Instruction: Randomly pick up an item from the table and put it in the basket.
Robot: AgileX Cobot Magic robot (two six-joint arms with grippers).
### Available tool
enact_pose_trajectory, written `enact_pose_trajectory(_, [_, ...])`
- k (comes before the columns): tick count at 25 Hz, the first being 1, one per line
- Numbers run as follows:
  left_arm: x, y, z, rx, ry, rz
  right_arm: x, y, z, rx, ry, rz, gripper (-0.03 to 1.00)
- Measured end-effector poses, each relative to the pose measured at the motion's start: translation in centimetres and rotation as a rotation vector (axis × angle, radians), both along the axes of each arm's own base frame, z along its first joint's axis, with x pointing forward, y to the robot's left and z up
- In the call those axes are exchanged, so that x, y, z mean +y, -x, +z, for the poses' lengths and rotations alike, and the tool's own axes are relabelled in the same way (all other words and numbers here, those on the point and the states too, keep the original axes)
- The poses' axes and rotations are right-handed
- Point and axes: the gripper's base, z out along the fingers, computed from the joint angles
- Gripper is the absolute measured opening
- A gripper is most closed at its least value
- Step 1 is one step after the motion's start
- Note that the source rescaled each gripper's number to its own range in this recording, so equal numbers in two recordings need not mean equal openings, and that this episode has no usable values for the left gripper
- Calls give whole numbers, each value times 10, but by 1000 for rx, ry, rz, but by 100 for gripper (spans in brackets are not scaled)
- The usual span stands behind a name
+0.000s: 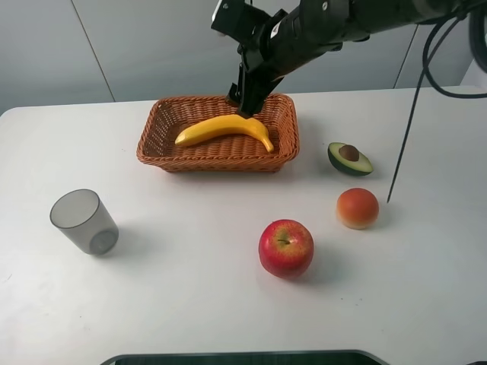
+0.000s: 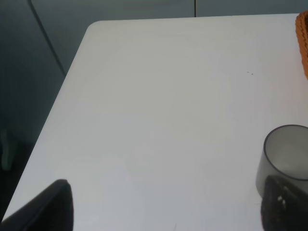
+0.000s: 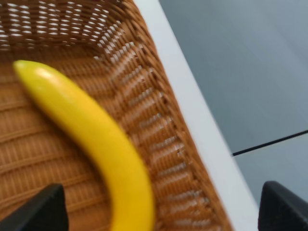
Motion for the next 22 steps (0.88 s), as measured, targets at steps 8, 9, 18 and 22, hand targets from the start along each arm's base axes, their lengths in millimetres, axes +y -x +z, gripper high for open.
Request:
enact_pose_trajectory(8, [0, 0, 0, 0, 0, 0, -51, 27, 43, 336, -84, -260, 76])
enact_pose_trajectory(9, [0, 0, 0, 0, 0, 0, -62, 30, 48, 357, -107, -314, 76])
enact_pose_trajectory(18, [0, 0, 0, 0, 0, 0, -169, 95, 66, 448, -310, -781, 76])
enact_pose_trajectory(22, [0, 0, 0, 0, 0, 0, -205, 132, 69, 414, -379, -917, 76])
